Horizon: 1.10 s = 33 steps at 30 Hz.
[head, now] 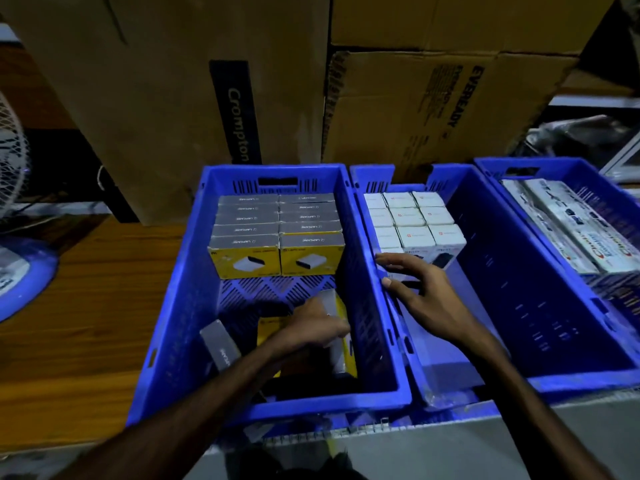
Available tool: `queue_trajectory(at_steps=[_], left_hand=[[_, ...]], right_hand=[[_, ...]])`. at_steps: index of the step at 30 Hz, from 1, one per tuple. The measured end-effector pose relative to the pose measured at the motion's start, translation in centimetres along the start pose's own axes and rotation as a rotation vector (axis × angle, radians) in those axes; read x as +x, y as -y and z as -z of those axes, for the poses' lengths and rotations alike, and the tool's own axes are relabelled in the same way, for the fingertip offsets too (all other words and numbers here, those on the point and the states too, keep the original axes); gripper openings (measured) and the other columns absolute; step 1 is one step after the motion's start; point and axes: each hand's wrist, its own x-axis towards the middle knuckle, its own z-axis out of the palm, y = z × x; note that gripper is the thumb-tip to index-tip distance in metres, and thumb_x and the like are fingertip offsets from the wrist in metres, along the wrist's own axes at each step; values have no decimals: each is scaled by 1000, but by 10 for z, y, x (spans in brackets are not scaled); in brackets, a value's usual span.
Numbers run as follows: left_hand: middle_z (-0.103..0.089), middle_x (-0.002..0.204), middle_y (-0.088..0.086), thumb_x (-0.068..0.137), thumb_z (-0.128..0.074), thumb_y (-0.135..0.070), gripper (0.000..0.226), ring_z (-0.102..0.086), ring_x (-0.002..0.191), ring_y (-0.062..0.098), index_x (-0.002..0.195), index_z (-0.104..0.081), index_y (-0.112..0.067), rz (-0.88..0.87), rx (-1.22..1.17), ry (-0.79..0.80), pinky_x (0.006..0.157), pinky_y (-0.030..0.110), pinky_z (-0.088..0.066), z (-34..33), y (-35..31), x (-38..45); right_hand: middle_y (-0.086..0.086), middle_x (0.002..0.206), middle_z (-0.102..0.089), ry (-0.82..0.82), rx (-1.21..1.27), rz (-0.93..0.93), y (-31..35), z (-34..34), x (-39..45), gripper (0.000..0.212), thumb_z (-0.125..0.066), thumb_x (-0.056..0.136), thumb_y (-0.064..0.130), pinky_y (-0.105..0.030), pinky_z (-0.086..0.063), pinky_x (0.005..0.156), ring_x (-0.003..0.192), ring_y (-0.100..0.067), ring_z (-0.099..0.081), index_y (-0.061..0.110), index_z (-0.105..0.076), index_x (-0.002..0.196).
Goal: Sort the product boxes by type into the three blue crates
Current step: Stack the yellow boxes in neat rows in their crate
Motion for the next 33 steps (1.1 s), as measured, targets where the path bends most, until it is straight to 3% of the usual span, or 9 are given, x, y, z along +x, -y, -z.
queue_trajectory(at_steps=[3, 6, 8, 11, 13, 17, 23, 28, 33], left_hand=[[-67, 118, 6, 74, -77, -40, 54, -66, 108, 28, 119, -60, -16, -57, -45, -89, 80, 33, -53, 18, 7, -14], [-73, 93, -1, 70, -79, -31, 37, -69, 88, 24, 99, -58, -24, -227, -232, -125, 74, 38, -53, 51, 11, -34], [-79, 92, -4, 68, -78, -26, 42, -74, 84, 18, 106, -61, -28, -382, -332, -40, 74, 41, -58, 75, 14, -43], [-79, 107, -9, 80, -75, -14, 57, -74, 98, 6, 132, -60, -32, -539, -279, 93, 82, 33, -58, 104, 11, -56], [-73, 129, -10, 78, -75, -29, 65, -68, 118, 3, 140, -59, -38, -609, -124, 41, 97, 36, -58, 117, 8, -62], [-70, 124, -20, 77, -70, -48, 64, -65, 111, 0, 140, -55, -49, -710, 200, -168, 94, 33, -56, 135, 3, -73], [-71, 108, -22, 76, -82, -44, 43, -65, 101, 2, 117, -70, -38, -809, 119, -378, 88, 36, -56, 137, 11, -72], [-64, 104, -13, 77, -76, -41, 42, -59, 99, 11, 116, -72, -25, -906, 299, -401, 89, 34, -50, 137, 10, -47], [-64, 112, -5, 86, -75, -37, 42, -58, 108, 19, 125, -69, -21, -889, 456, -408, 97, 39, -47, 134, 3, 1]], right_hand=[[20, 129, -67, -56, -106, 57, 3, 0, 4, 29, -64, 101, 33, -38, -51, 103, 124, 1, -59, 28, -68, 129], [19, 127, -67, -77, -122, 115, 12, 0, 8, 31, -65, 100, 36, -33, -52, 96, 119, -2, -61, 29, -67, 130], [18, 122, -69, -82, -128, 151, 22, 0, 12, 39, -73, 94, 36, -25, -50, 84, 103, -6, -65, 29, -65, 132], [15, 113, -65, -9, -144, 181, 43, 3, 22, 61, -80, 83, 49, -14, -42, 72, 84, -14, -61, 34, -59, 139], [13, 108, -60, 77, -167, 214, 56, 5, 27, 67, -80, 80, 54, -15, -43, 73, 82, -16, -59, 37, -57, 141], [10, 103, -57, 178, -184, 241, 65, 3, 34, 49, -82, 83, 47, -15, -41, 71, 84, -14, -62, 33, -63, 126], [7, 100, -56, 114, -104, 228, 57, -14, 33, 35, -82, 85, 39, -28, -47, 73, 86, -15, -62, 29, -61, 110], [17, 112, -61, 17, -140, 206, 45, -25, 38, 39, -81, 88, 23, -16, -42, 82, 100, -2, -62, 29, -62, 121], [3, 137, -50, -115, -415, -23, 28, -22, 33, 61, -73, 93, 38, -39, -49, 91, 122, -22, -55, 29, -47, 149]])
